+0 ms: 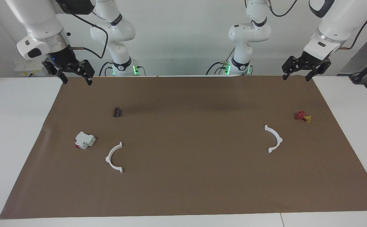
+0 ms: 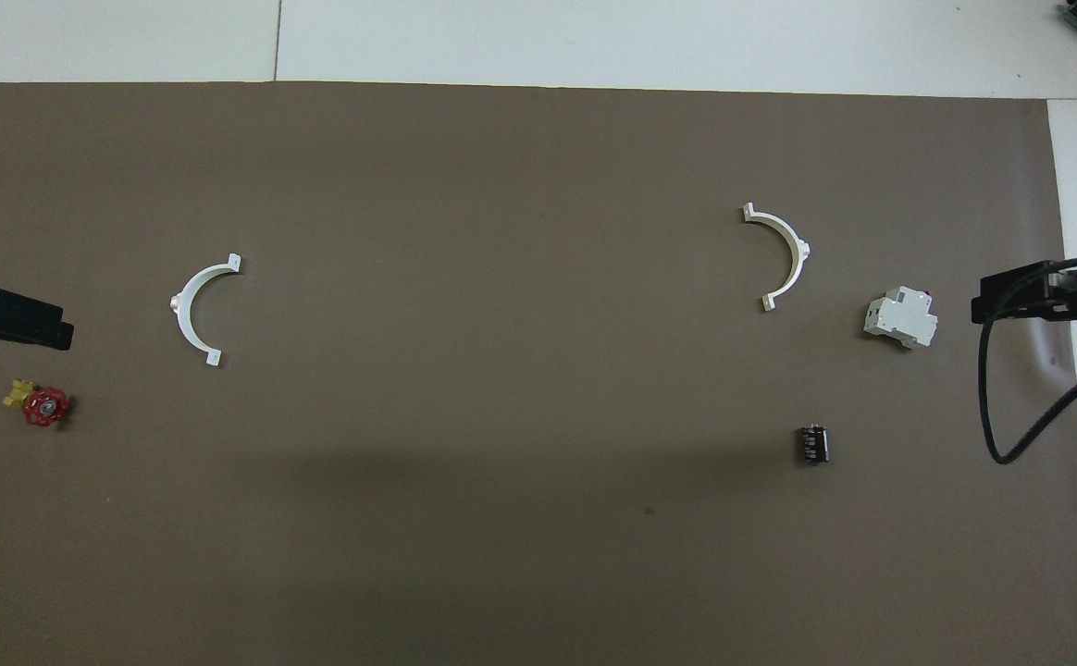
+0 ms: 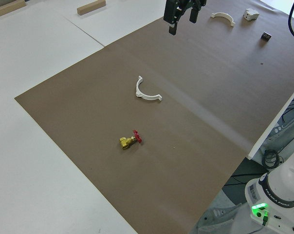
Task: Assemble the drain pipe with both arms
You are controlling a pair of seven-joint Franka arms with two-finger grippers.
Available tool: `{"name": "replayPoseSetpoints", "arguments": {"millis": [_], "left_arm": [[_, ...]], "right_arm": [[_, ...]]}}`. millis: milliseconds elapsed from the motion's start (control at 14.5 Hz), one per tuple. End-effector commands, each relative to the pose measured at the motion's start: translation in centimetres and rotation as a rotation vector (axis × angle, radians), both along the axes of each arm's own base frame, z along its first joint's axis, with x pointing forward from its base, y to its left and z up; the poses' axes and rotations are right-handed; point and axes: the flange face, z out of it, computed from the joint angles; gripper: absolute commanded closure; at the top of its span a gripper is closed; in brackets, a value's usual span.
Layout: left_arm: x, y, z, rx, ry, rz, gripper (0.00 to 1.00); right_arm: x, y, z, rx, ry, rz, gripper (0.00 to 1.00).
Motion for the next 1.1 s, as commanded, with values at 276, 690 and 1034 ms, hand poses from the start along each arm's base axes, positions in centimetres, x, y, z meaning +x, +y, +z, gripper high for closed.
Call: {"name": "replayPoseSetpoints", "arguments": {"millis": [276,690,1034], "left_arm": [[-0.9,-0.6,0.1,-0.018,-0.009,-0.007,0.0],[-0.4,-0.6,0.3,-0.019,-0.043,-0.007,0.0],[-0.3,-0.5,0.3,-0.019,-0.052,0.001,0.0]], "right_arm": [[-0.4,0.5,0.0,0.005,-0.018,0.042,0.0],[3.4,0.6,-6.4,-0.007,-0.07,0.113,0.0],[9.4,1.2,-16.2,-0.032,-0.123,0.197,0.0]]}}
